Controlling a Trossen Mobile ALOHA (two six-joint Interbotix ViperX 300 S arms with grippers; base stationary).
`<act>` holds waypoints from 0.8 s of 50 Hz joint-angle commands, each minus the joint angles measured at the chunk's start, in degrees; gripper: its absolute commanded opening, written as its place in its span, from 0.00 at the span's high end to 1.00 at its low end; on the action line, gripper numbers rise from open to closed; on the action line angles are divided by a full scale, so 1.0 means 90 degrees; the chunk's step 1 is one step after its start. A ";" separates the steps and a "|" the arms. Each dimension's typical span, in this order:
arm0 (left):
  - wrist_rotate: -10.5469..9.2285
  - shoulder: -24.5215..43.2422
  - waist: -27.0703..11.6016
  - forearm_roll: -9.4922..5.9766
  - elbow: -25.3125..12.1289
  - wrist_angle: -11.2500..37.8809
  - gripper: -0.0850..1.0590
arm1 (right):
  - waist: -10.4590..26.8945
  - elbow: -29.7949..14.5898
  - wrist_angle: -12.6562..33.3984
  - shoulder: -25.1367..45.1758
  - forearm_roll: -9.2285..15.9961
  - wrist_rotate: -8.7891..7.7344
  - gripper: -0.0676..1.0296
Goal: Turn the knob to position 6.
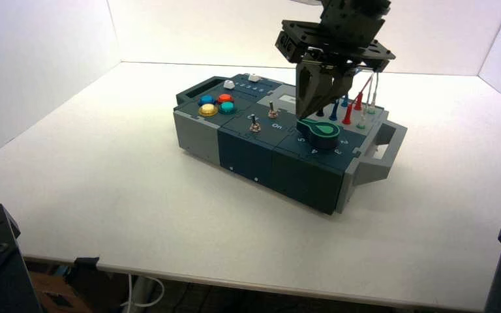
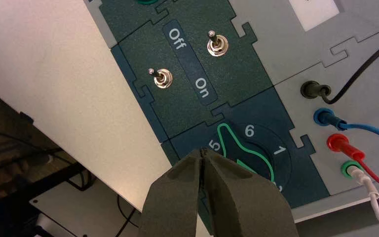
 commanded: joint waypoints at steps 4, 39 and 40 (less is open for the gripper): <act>-0.0020 0.0049 -0.0020 -0.0010 -0.0078 -0.0049 0.95 | 0.0029 -0.0176 -0.0039 0.0049 0.0029 -0.0020 0.96; -0.0010 0.0049 -0.0020 0.0000 -0.0059 -0.0098 0.95 | 0.0029 -0.0391 -0.0059 0.0361 0.0010 -0.0049 0.96; -0.0020 0.0049 -0.0020 0.0000 -0.0059 -0.0098 0.95 | 0.0029 -0.0400 -0.0059 0.0381 0.0010 -0.0049 0.96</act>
